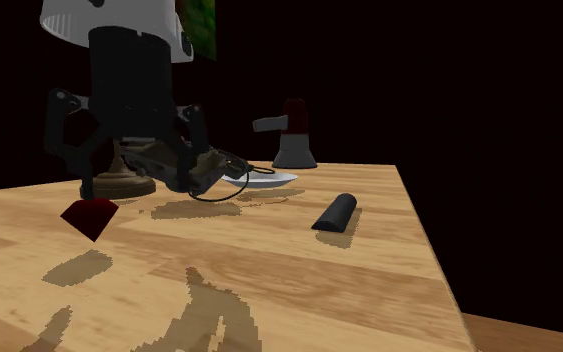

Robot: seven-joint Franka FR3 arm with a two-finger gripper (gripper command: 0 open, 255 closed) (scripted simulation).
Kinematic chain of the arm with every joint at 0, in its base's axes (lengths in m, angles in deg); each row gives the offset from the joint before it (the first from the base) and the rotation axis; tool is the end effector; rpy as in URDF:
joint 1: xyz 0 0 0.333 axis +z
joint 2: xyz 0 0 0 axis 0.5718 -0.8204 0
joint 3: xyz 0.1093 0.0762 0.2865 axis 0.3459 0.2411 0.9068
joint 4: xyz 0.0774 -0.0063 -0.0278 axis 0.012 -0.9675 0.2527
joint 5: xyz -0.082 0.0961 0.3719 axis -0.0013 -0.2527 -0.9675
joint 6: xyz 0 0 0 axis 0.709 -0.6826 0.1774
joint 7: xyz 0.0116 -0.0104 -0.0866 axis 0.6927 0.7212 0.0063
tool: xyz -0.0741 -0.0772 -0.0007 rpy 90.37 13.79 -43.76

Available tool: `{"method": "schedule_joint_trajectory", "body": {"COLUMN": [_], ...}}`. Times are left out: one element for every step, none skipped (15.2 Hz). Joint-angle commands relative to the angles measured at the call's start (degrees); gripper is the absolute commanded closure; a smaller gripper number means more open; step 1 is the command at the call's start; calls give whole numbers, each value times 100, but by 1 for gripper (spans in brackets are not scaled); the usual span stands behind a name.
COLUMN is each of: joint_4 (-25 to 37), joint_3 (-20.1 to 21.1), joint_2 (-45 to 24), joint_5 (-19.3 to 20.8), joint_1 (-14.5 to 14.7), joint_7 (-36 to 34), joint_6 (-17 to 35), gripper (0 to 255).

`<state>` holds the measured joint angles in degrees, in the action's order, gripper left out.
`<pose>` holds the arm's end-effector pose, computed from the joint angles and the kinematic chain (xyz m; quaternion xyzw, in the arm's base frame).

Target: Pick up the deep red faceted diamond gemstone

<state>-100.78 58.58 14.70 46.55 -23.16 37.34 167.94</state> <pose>0.5171 0.3119 0.6028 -0.9990 -0.0396 0.0172 0.0068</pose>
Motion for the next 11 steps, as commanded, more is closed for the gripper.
{"method": "schedule_joint_trajectory", "body": {"joint_4": [770,1227,1744,2350,2401,2222,2051,1896,1746,1603,1466], "joint_3": [56,72,75,64,47,44,45,47,49,50,51], "joint_2": [-535,-842,-1176,-1554,-1583,-1521,-1463,-1415,-1370,-1328,-1290], "joint_5": [289,449,615,793,800,774,752,734,717,702,688], "joint_1": [203,339,500,692,718,686,654,626,599,575,552], "joint_7": [-238,-345,-440,-518,-520,-519,-519,-520,-520,-520,-521], "joint_6": [-223,-372,-551,-774,-793,-675,-561,-454,-348,-246,-146], "gripper": [0,0,0,0,0,0,0,0,0,0,0]}}
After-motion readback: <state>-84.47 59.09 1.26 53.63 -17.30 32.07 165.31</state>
